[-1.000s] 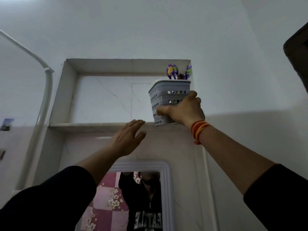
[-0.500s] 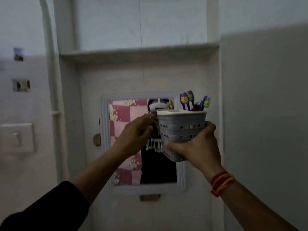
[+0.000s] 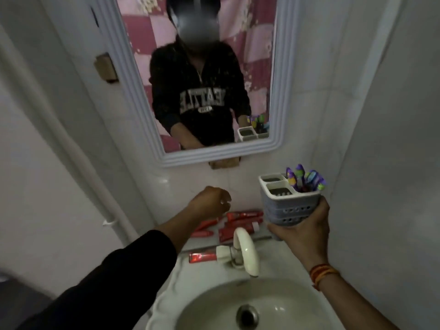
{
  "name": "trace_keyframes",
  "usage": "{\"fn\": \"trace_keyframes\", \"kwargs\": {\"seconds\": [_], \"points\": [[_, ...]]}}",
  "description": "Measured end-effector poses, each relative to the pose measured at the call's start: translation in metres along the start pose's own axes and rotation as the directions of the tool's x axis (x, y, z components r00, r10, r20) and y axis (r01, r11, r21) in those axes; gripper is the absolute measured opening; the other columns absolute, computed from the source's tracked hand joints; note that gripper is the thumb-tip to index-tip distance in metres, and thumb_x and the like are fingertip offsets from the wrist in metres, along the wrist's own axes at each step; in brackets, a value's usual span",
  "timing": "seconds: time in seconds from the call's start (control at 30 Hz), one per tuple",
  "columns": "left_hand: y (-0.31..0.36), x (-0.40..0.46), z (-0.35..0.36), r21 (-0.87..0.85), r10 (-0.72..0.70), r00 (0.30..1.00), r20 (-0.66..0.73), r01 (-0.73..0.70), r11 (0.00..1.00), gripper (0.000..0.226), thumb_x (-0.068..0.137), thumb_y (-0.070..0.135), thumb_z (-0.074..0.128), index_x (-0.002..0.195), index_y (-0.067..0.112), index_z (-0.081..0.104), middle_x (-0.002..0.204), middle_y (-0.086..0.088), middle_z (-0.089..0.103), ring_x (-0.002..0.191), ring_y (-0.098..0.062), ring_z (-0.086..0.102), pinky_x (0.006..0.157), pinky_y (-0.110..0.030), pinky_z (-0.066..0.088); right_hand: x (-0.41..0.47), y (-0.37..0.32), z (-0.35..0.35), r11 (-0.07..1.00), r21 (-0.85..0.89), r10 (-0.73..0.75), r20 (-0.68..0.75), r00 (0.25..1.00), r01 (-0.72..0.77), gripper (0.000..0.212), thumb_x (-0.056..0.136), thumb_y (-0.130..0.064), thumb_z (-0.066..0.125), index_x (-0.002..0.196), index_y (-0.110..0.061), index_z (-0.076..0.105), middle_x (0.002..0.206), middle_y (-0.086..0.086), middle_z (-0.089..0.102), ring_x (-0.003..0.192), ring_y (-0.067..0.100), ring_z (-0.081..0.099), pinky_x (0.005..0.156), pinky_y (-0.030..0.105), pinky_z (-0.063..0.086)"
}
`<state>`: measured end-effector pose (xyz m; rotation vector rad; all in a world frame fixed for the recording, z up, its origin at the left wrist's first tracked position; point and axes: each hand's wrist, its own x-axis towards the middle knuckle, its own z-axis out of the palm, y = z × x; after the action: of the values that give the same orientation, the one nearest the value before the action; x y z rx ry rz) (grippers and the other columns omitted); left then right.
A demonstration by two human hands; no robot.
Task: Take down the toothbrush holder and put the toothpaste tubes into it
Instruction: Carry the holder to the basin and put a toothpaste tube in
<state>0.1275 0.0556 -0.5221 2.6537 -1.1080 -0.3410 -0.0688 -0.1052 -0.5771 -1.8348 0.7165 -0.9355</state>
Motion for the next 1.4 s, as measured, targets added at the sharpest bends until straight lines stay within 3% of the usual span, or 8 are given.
{"fn": "trace_keyframes", "kwargs": {"seconds": [0.23, 0.4, 0.53, 0.67, 0.83, 1.03, 1.17, 1.4], "points": [[-0.011, 0.044, 0.064, 0.06, 0.093, 0.957, 0.275, -0.114, 0.992, 0.05, 0.086, 0.045, 0.059, 0.121, 0.011, 0.066, 0.119, -0.016, 0.07, 0.11, -0.034, 0.065, 0.094, -0.038, 0.051, -0.057, 0.073, 0.026, 0.978, 0.021, 0.207, 0.058, 0.977, -0.208, 0.14, 0.035, -0.013, 0.109, 0.153, -0.012, 0.032, 0.133, -0.006, 0.057, 0.119, 0.013, 0.059, 0.097, 0.027, 0.05], [0.001, 0.055, 0.087, 0.107, 0.16, 0.952, 0.261, -0.193, 0.975, 0.039, 0.102, 0.027, 0.051, 0.13, 0.002, 0.06, 0.132, -0.015, 0.062, 0.117, -0.03, 0.061, 0.078, -0.019, 0.035, -0.077, 0.108, 0.041, 0.954, 0.086, 0.283, 0.067, 0.957, -0.288, 0.131, 0.037, -0.011, 0.108, 0.142, -0.029, 0.031, 0.132, -0.022, 0.056, 0.114, -0.018, 0.061, 0.089, 0.005, 0.052], [-0.011, 0.065, 0.105, 0.121, 0.19, 0.956, 0.222, -0.22, 0.968, 0.044, 0.1, 0.05, 0.045, 0.118, 0.016, 0.067, 0.117, -0.011, 0.069, 0.101, -0.026, 0.068, 0.073, -0.026, 0.044, -0.085, 0.127, 0.046, 0.922, 0.096, 0.363, 0.114, 0.925, -0.374, 0.123, 0.04, -0.043, 0.106, 0.141, -0.017, 0.041, 0.139, 0.001, 0.065, 0.128, 0.016, 0.067, 0.101, 0.037, 0.06], [-0.013, 0.064, 0.11, 0.167, 0.197, 0.956, 0.215, -0.235, 0.957, 0.046, 0.099, 0.054, 0.043, 0.112, 0.018, 0.067, 0.109, -0.009, 0.072, 0.092, -0.025, 0.071, 0.068, -0.025, 0.042, -0.087, 0.135, 0.046, 0.931, 0.022, 0.356, 0.174, 0.918, -0.364, 0.096, 0.051, -0.03, 0.103, 0.134, -0.002, 0.063, 0.124, -0.002, 0.077, 0.117, 0.01, 0.073, 0.1, 0.037, 0.06], [-0.003, 0.074, 0.084, 0.192, 0.175, 0.945, 0.277, -0.233, 0.953, 0.051, 0.083, 0.051, 0.066, 0.123, 0.02, 0.062, 0.112, -0.01, 0.061, 0.095, -0.028, 0.063, 0.079, -0.037, 0.053, -0.081, 0.135, 0.045, 0.921, 0.015, 0.38, 0.193, 0.905, -0.39, 0.11, 0.048, -0.048, 0.103, 0.138, -0.002, 0.059, 0.127, -0.002, 0.076, 0.122, 0.012, 0.071, 0.105, 0.037, 0.058], [0.051, 0.07, 0.005, 0.052, 0.223, 0.968, 0.117, -0.23, 0.972, 0.05, 0.059, 0.052, 0.085, 0.1, 0.027, 0.076, 0.099, 0.005, 0.073, 0.082, -0.012, 0.069, 0.079, -0.034, 0.06, -0.079, 0.137, 0.037, 0.921, 0.003, 0.38, 0.222, 0.898, -0.39, 0.103, 0.044, -0.053, 0.102, 0.129, -0.006, 0.067, 0.121, -0.006, 0.077, 0.118, 0.003, 0.07, 0.104, 0.03, 0.056], [0.098, 0.06, -0.023, 0.07, 0.288, 0.942, 0.175, -0.304, 0.95, 0.071, 0.038, 0.065, 0.069, 0.099, 0.029, 0.076, 0.1, 0.007, 0.072, 0.087, -0.011, 0.069, 0.082, -0.033, 0.059, -0.077, 0.137, 0.035, 0.92, 0.046, 0.367, 0.241, 0.898, -0.389, 0.112, 0.044, -0.051, 0.104, 0.137, -0.006, 0.058, 0.128, -0.004, 0.073, 0.124, 0.003, 0.066, 0.107, 0.028, 0.054], [0.132, 0.066, 0.045, -0.052, 0.184, 0.902, 0.39, -0.178, 0.983, 0.022, 0.082, 0.016, 0.072, 0.103, 0.021, 0.076, 0.1, -0.006, 0.073, 0.077, -0.022, 0.076, 0.07, -0.033, 0.064, -0.074, 0.143, 0.033, 0.923, 0.113, 0.327, 0.268, 0.906, -0.367, 0.123, 0.044, -0.033, 0.106, 0.148, -0.007, 0.045, 0.137, -0.003, 0.064, 0.123, -0.017, 0.057, 0.1, 0.005, 0.047]]}}
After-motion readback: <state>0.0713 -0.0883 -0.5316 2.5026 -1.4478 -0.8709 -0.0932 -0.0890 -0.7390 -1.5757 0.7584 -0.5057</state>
